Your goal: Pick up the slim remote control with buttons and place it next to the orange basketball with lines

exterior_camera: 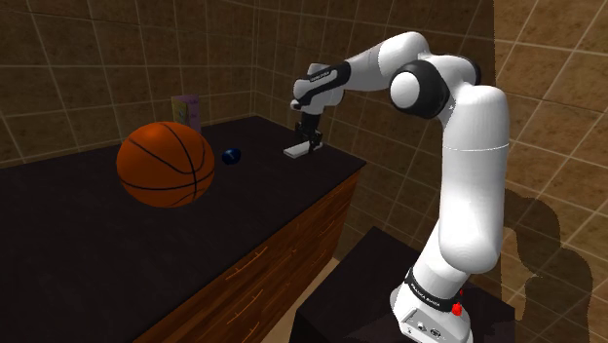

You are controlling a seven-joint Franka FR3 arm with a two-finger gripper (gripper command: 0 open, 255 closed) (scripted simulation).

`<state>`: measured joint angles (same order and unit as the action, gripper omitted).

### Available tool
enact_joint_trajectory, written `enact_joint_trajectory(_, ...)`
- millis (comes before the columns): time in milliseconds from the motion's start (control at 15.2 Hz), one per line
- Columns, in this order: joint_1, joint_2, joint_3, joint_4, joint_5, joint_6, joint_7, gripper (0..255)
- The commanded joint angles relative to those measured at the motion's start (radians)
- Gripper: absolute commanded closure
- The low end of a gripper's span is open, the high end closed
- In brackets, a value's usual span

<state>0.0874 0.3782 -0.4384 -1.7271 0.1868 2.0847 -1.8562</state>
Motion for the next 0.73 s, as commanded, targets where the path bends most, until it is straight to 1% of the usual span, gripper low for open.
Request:
enact_joint_trajectory(0,0.004,-0.014,-0.003,0.011,-0.008,-0.024,0.007,255)
enact_joint_trajectory(660,0.007,-0.052,-0.012,0.096,-0.031,-0.143,0.023,255)
